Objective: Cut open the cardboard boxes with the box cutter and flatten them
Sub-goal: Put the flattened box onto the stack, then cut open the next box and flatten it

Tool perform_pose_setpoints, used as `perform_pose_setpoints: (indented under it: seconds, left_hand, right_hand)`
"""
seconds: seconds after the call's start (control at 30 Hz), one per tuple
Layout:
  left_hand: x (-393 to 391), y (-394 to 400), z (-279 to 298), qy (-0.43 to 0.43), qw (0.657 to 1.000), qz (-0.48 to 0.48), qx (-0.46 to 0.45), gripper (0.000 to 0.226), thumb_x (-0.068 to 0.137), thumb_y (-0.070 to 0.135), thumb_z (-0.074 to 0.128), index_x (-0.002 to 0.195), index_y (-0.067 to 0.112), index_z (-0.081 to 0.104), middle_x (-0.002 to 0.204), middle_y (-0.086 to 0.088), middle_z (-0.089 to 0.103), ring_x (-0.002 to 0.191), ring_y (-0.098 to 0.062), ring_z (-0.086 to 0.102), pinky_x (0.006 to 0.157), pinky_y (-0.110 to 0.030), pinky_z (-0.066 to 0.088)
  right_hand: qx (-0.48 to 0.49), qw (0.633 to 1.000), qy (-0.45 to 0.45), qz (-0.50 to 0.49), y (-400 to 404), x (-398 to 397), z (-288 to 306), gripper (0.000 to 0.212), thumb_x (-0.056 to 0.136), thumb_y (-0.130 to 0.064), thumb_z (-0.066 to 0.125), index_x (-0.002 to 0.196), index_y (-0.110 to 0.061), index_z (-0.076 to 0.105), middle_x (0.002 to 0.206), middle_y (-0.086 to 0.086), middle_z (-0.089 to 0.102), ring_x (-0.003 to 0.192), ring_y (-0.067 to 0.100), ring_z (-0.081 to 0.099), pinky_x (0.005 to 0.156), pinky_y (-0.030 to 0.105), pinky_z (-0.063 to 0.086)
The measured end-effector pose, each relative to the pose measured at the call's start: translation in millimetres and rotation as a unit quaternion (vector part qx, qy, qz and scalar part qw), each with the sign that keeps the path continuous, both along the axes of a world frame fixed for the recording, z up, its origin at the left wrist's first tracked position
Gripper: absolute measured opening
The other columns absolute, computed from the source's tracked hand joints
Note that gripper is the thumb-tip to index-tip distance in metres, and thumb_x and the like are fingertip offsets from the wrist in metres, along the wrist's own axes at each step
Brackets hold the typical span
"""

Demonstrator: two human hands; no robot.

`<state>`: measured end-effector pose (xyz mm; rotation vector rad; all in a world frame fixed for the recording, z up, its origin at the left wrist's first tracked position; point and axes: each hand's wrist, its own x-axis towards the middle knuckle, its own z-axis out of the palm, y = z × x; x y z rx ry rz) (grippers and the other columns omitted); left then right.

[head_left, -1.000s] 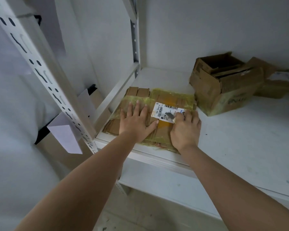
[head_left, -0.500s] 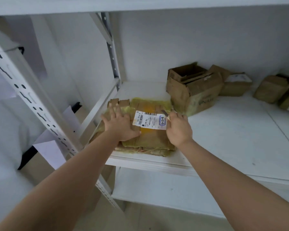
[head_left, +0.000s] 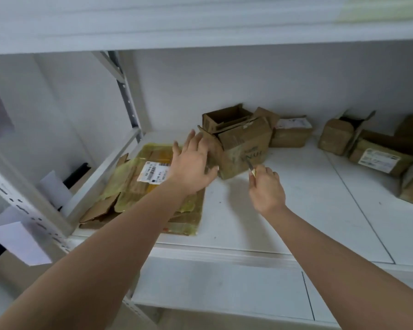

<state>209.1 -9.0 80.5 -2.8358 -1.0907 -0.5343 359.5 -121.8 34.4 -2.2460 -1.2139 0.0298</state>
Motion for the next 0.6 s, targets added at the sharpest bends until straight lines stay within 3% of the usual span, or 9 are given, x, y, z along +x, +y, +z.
perform_pose_setpoints:
  seconds: [0.1, 0.23, 0.3, 0.37, 0.43, 0.5, 0.6]
  left_hand:
    - [43, -7, 13, -0.003, 0.999, 0.002, 0.035, 0.076, 0.090, 0.045, 0.052, 0.150, 0.011, 0.020, 0.158, -0.012, 0.016, 0.148, -0.027, 0.002, 0.115, -0.056, 0.005]
    - [90, -2, 14, 0.050, 0.996, 0.078, 0.014, 0.088, 0.091, 0.051, 0.049, 0.152, 0.012, -0.001, 0.160, -0.013, 0.001, 0.148, -0.028, -0.004, 0.117, -0.054, 0.000]
    - [103, 1, 6, 0.082, 0.988, 0.130, 0.003, 0.093, 0.090, 0.053, 0.050, 0.151, 0.009, -0.005, 0.158, -0.016, 0.011, 0.146, -0.033, 0.009, 0.117, -0.053, 0.007]
    - [113, -2, -1, 0.103, 0.980, 0.168, 0.027, 0.090, 0.088, 0.052, 0.055, 0.150, 0.005, 0.009, 0.148, -0.019, 0.032, 0.135, -0.037, 0.030, 0.115, -0.050, 0.017]
    - [121, -10, -4, 0.074, 0.979, 0.178, 0.071, 0.069, 0.088, 0.040, 0.060, 0.142, 0.007, 0.030, 0.135, -0.019, 0.045, 0.124, -0.037, 0.040, 0.112, -0.048, 0.023]
    - [126, -17, -4, 0.022, 0.981, 0.159, 0.110, 0.045, 0.092, 0.028, 0.054, 0.132, 0.009, 0.045, 0.126, -0.016, 0.052, 0.118, -0.036, 0.046, 0.109, -0.045, 0.026]
    - [134, -28, 4, -0.018, 0.986, 0.090, 0.142, 0.031, 0.095, 0.026, 0.049, 0.120, 0.009, 0.059, 0.113, -0.016, 0.057, 0.108, -0.037, 0.052, 0.102, -0.044, 0.030]
  right_hand:
    - [0.011, 1.000, 0.007, -0.003, -15, 33, 2, 0.025, 0.101, -0.022, 0.035, 0.113, -0.005, 0.050, 0.114, 0.015, 0.054, 0.107, 0.032, 0.046, 0.076, 0.038, 0.041]
    - [0.018, 1.000, 0.019, 0.011, -38, 73, 0, 0.024, 0.101, -0.022, 0.036, 0.112, -0.007, 0.050, 0.111, 0.013, 0.055, 0.105, 0.030, 0.048, 0.076, 0.038, 0.043]
    - [0.013, 0.999, 0.025, 0.019, -50, 93, -2, 0.024, 0.101, -0.023, 0.036, 0.111, -0.008, 0.050, 0.109, 0.012, 0.055, 0.104, 0.030, 0.049, 0.074, 0.036, 0.042]
    - [0.004, 0.999, 0.026, 0.024, -62, 112, -6, 0.023, 0.101, -0.024, 0.036, 0.110, -0.008, 0.050, 0.107, 0.011, 0.056, 0.103, 0.029, 0.049, 0.071, 0.034, 0.040]
    - [-0.004, 0.999, 0.026, 0.025, -73, 130, -10, 0.024, 0.101, -0.025, 0.036, 0.108, -0.008, 0.051, 0.105, 0.011, 0.056, 0.100, 0.028, 0.050, 0.069, 0.032, 0.037]
    - [-0.006, 0.999, 0.031, 0.025, -81, 145, -13, 0.023, 0.101, -0.025, 0.035, 0.106, -0.008, 0.050, 0.102, 0.011, 0.056, 0.094, 0.029, 0.054, 0.066, 0.031, 0.036]
    - [-0.008, 0.999, 0.038, 0.011, -87, 159, -12, 0.021, 0.102, -0.024, 0.033, 0.106, -0.009, 0.046, 0.096, 0.010, 0.057, 0.084, 0.032, 0.058, 0.062, 0.033, 0.038]
